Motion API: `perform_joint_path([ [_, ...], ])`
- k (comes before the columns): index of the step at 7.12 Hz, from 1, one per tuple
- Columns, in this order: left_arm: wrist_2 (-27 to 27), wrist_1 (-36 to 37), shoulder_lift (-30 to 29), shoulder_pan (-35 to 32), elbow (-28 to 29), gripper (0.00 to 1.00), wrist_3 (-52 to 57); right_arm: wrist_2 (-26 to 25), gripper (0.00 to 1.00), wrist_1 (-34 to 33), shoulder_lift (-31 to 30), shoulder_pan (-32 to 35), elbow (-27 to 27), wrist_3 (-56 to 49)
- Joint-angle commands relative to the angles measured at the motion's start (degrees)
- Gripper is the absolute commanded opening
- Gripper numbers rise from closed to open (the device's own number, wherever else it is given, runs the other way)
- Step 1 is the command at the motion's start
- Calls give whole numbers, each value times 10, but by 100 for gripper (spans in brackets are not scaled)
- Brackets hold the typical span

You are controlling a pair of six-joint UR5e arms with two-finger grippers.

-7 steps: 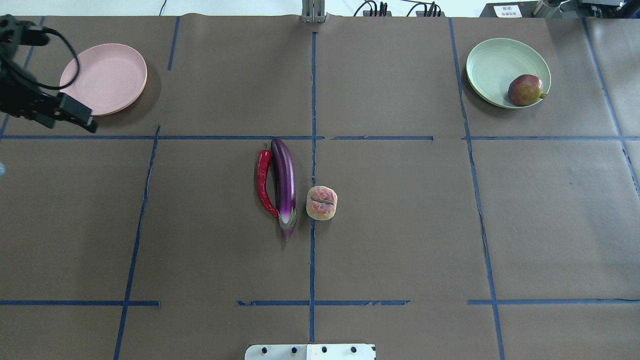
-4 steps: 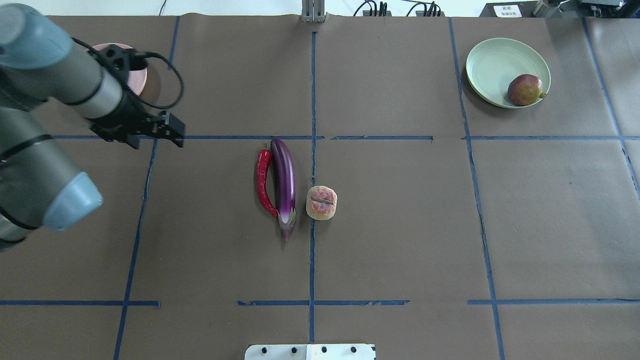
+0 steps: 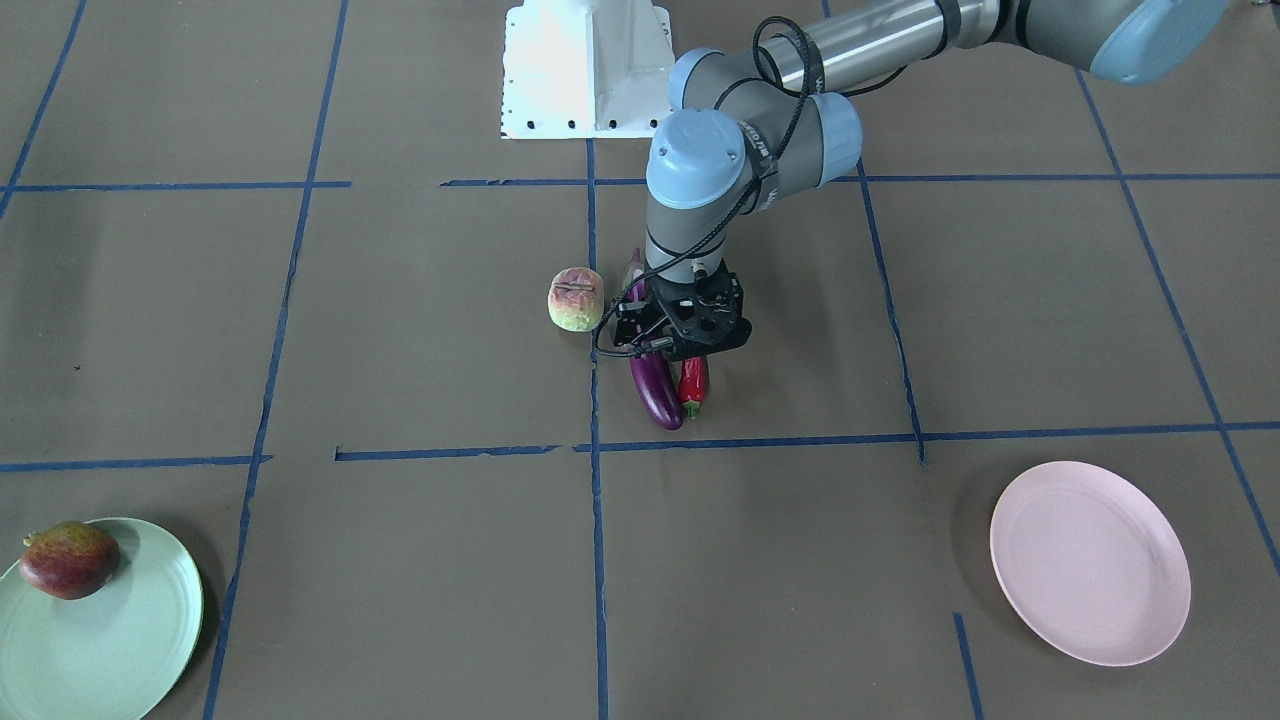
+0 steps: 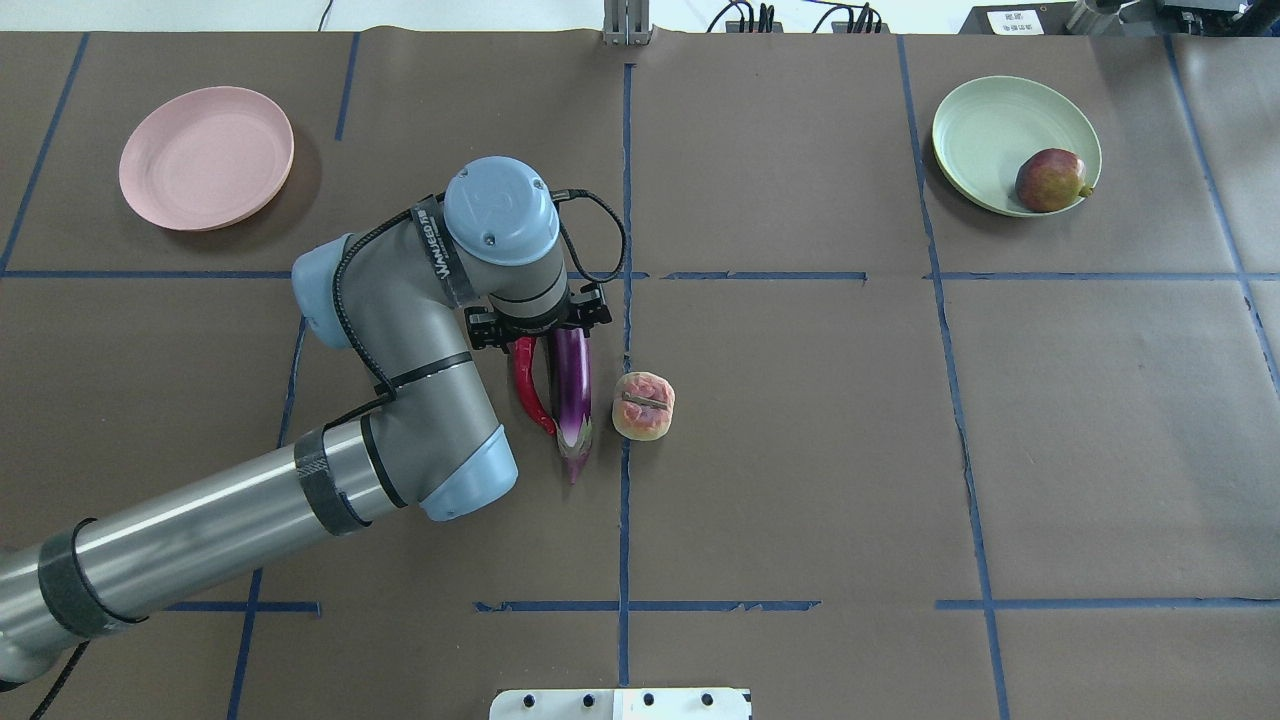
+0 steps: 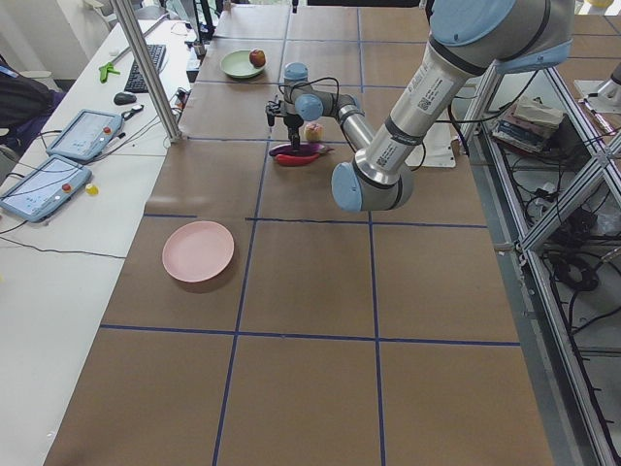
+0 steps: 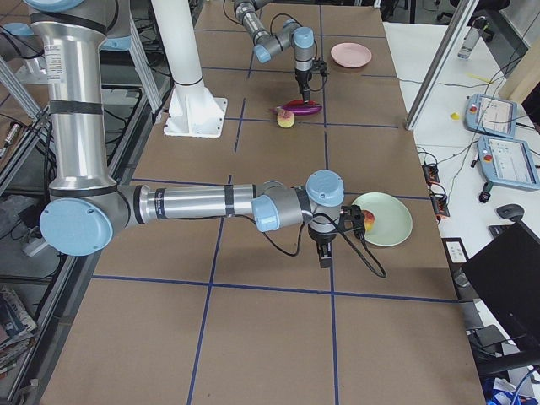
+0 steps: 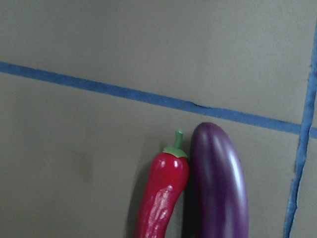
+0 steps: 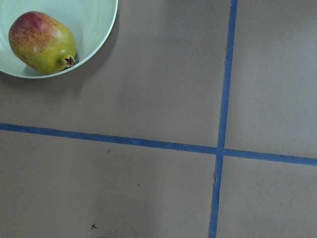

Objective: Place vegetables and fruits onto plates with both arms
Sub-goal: 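Move the left gripper over the purple eggplant and grasp it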

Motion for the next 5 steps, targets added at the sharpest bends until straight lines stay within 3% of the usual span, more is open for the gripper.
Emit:
perform_joint_path([
  [1, 5, -1, -18, 16, 25, 89, -19, 0, 100, 1, -1, 0, 0, 0],
  [4, 5, -41, -22, 24, 59, 63, -19, 0, 100, 1, -1, 0, -2, 0],
  [5, 5, -56, -22, 24, 65, 41, -17, 0, 100, 1, -1, 0, -2, -1],
])
